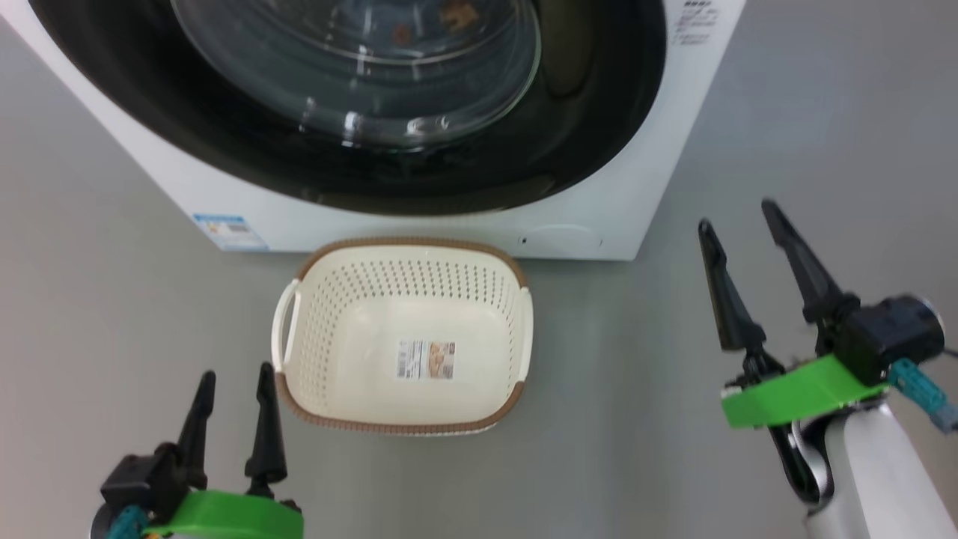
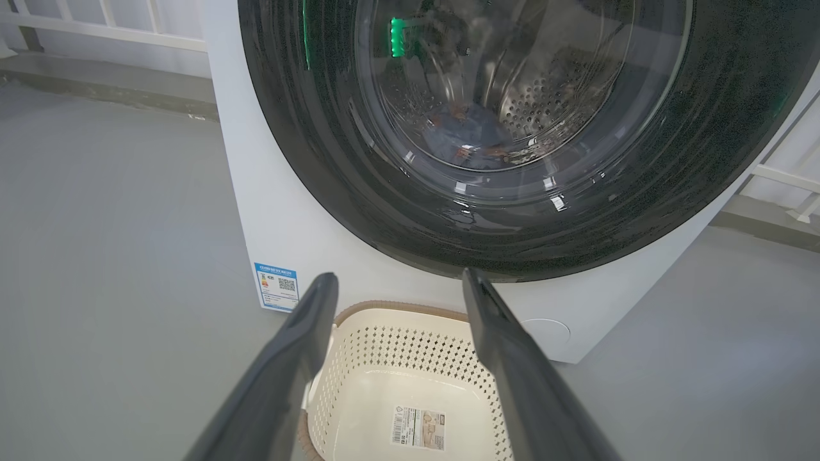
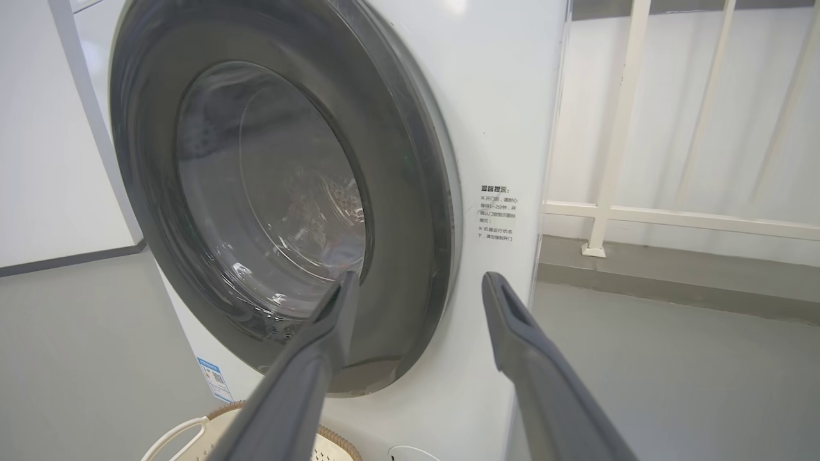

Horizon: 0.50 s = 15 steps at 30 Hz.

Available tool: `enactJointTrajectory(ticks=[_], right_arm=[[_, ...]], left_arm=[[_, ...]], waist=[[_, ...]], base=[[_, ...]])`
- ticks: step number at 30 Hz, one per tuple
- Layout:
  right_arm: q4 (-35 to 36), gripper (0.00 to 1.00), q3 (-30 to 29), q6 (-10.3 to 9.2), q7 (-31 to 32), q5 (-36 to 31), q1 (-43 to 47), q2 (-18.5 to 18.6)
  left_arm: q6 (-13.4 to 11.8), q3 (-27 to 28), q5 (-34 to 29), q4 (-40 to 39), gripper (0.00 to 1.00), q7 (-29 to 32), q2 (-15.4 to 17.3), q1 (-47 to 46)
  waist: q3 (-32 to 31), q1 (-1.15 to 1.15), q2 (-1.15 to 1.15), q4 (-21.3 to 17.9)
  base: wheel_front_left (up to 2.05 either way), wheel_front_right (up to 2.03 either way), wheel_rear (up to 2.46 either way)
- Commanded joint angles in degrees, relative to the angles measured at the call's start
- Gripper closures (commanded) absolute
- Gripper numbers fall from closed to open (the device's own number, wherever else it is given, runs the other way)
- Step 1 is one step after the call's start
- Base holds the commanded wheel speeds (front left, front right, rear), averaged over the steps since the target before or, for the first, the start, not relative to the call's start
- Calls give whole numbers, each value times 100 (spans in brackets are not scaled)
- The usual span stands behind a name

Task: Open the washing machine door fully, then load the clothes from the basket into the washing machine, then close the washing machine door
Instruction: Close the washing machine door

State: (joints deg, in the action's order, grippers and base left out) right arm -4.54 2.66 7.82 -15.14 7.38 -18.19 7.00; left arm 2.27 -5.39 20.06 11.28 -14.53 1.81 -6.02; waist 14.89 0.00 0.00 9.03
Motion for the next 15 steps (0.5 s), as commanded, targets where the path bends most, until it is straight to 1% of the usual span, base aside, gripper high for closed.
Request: enactJointTrajectory(ticks=[1,7,15], right_arm=[[112,0,39,-33,14,46,255,-88],[68,0,-250,-33,14,52,739,-146],[58,0,-556,-33,14,8,1314,-203]], left_arm=[[-2,221,-96,-10,0,-47,107,95],[15,242,50,250,0,-47,107,260],[133,305,-11,379,0,-47,107,481]], waist=[[-520,0,0,-292],[-833,0,0,-392],[-1221,0,0,-505]], base=[[0,0,0],[0,0,0],[0,0,0]])
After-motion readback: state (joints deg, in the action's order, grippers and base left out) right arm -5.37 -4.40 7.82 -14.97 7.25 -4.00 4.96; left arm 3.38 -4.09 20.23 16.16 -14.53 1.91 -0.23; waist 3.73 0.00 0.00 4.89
